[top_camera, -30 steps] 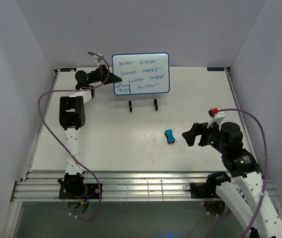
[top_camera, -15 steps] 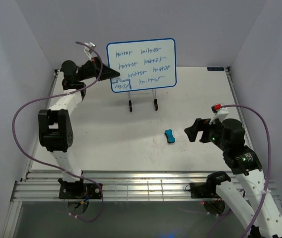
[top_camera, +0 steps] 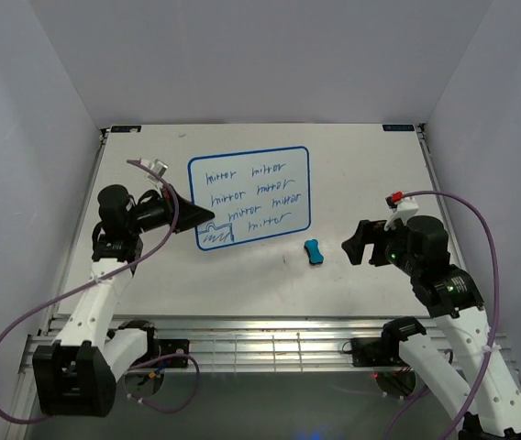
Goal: Erase the whiteboard
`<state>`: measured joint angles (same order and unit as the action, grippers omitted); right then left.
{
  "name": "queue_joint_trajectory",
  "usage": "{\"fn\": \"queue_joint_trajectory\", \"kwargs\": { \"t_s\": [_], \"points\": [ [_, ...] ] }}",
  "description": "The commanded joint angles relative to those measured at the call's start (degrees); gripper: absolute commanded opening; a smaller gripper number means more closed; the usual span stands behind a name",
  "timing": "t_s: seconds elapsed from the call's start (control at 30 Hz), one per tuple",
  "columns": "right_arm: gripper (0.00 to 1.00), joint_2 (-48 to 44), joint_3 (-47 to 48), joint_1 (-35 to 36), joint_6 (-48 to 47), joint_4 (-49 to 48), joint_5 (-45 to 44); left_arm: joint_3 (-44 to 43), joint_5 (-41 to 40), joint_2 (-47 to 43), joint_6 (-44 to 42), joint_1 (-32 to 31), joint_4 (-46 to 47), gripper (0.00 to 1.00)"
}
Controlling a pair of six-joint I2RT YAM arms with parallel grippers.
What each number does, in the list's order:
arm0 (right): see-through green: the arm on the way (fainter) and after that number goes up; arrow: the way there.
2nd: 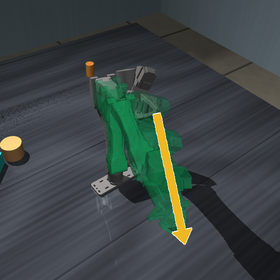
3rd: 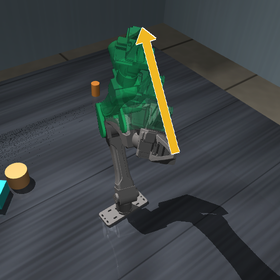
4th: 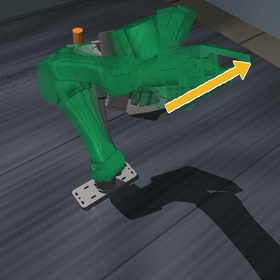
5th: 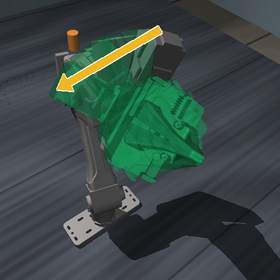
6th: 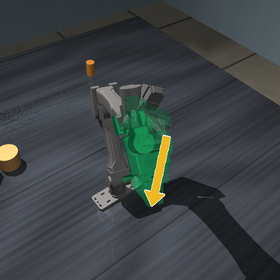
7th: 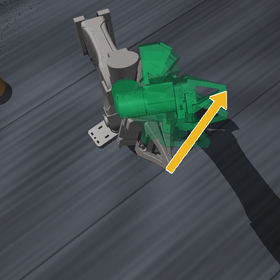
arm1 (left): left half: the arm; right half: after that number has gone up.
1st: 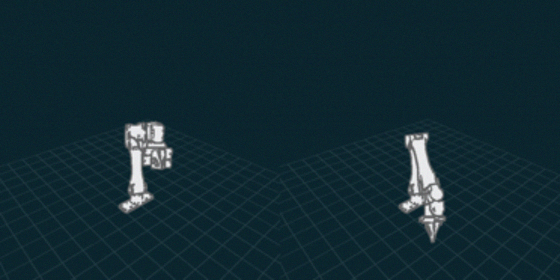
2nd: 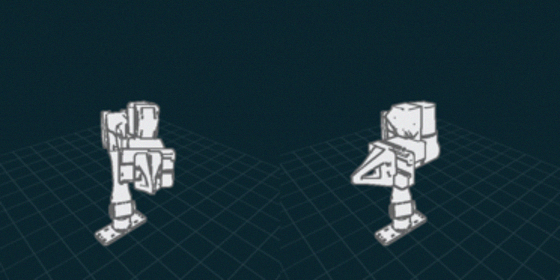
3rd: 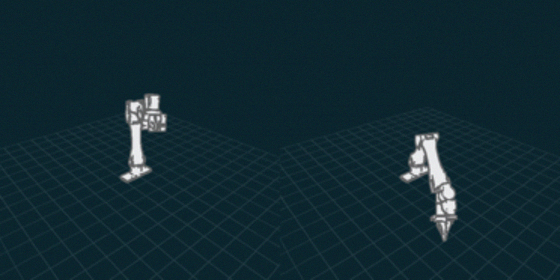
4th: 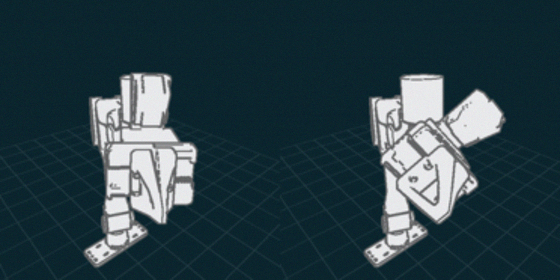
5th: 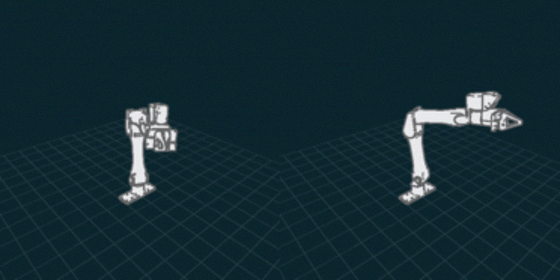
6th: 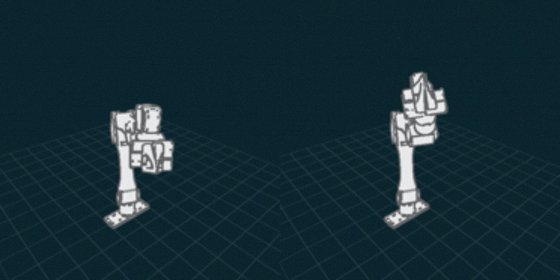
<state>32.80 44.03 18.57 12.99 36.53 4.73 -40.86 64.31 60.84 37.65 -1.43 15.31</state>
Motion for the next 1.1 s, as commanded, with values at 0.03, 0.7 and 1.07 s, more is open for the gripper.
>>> {"fn": "queue_joint_trajectory", "kwargs": {
  "t_s": [0.03, 0.7, 1.07],
  "points": [
    [0.91, 4.5, -1.4, 0.2, -0.9, -3.3, 3.6, 2.0, -12.4, -9.2, -14.4, -0.6, -19.9, 0.0],
    [0.71, 46.6, 8.7, 10.8, -3.9, -8.3, -6.3, 6.2, -26.6, -16.9, -23.3, -11.3, -30.5, 0.0],
    [0.67, 56.4, 12.6, 13.2, -3.2, -12.5, -8.5, 6.4, -27.8, -17.1, -23.4, -13.7, -31.0, 0.0]
  ]
}}
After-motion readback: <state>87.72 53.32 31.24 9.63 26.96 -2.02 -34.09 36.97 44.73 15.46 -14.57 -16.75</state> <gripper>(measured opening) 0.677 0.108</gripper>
